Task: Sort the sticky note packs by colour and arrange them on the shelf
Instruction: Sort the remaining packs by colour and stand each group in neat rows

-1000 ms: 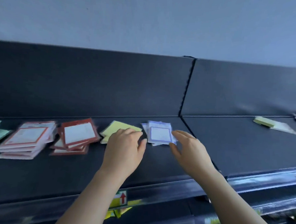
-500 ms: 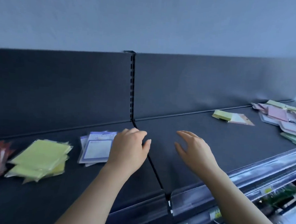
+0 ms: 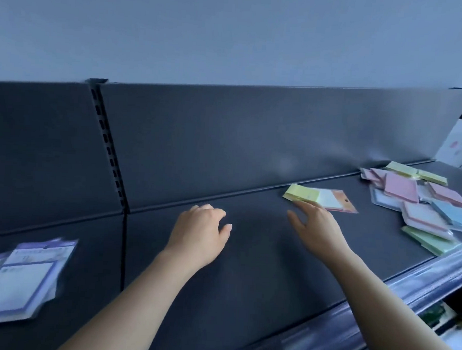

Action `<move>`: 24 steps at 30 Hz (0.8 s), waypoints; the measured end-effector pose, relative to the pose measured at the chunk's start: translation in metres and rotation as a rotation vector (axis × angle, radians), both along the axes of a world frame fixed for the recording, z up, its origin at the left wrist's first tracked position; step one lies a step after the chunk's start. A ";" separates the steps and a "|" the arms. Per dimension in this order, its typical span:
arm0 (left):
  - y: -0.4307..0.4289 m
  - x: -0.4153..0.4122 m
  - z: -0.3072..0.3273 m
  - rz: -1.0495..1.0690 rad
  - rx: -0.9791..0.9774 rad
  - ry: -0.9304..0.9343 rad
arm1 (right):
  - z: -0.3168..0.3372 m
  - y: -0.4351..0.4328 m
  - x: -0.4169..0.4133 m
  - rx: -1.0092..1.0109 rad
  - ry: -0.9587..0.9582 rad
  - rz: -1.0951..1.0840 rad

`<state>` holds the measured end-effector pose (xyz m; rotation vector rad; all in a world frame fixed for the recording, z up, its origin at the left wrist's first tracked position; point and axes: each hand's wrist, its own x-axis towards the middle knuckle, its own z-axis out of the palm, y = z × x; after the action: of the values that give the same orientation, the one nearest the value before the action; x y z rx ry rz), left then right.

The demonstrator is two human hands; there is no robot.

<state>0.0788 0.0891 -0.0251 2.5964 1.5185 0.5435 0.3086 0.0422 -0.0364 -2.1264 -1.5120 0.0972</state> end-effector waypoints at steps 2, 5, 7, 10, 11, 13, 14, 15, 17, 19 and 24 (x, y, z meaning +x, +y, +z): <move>0.007 0.023 -0.002 0.055 -0.012 0.009 | -0.004 0.018 0.038 -0.028 0.005 0.001; 0.012 0.057 -0.002 0.116 -0.042 0.012 | -0.012 0.044 0.085 -0.154 -0.064 -0.009; 0.013 0.077 -0.001 0.135 -0.057 0.013 | -0.016 0.057 0.105 -0.250 -0.101 0.025; 0.013 0.101 0.000 0.180 -0.087 -0.024 | -0.019 0.067 0.120 -0.256 -0.157 0.169; 0.013 0.106 0.000 0.201 -0.106 -0.045 | -0.019 0.068 0.122 -0.242 -0.172 0.224; 0.011 0.117 -0.002 0.229 -0.162 -0.083 | -0.018 0.065 0.122 -0.223 -0.190 0.331; 0.010 0.121 -0.003 0.235 -0.196 -0.094 | -0.017 0.061 0.119 -0.220 -0.199 0.379; 0.009 0.126 -0.004 0.232 -0.234 -0.095 | -0.018 0.057 0.116 -0.222 -0.195 0.426; 0.005 0.132 -0.005 0.199 -0.304 -0.070 | -0.017 0.049 0.110 -0.238 -0.151 0.528; 0.001 0.134 -0.005 0.167 -0.352 -0.022 | -0.015 0.044 0.107 -0.275 -0.050 0.633; -0.011 0.128 -0.004 0.179 -0.396 0.014 | 0.000 0.045 0.117 -0.305 0.140 0.657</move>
<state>0.2071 0.0784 -0.0288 2.1866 1.6736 0.2081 0.4256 0.0876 -0.0361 -1.6926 -2.1506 0.7299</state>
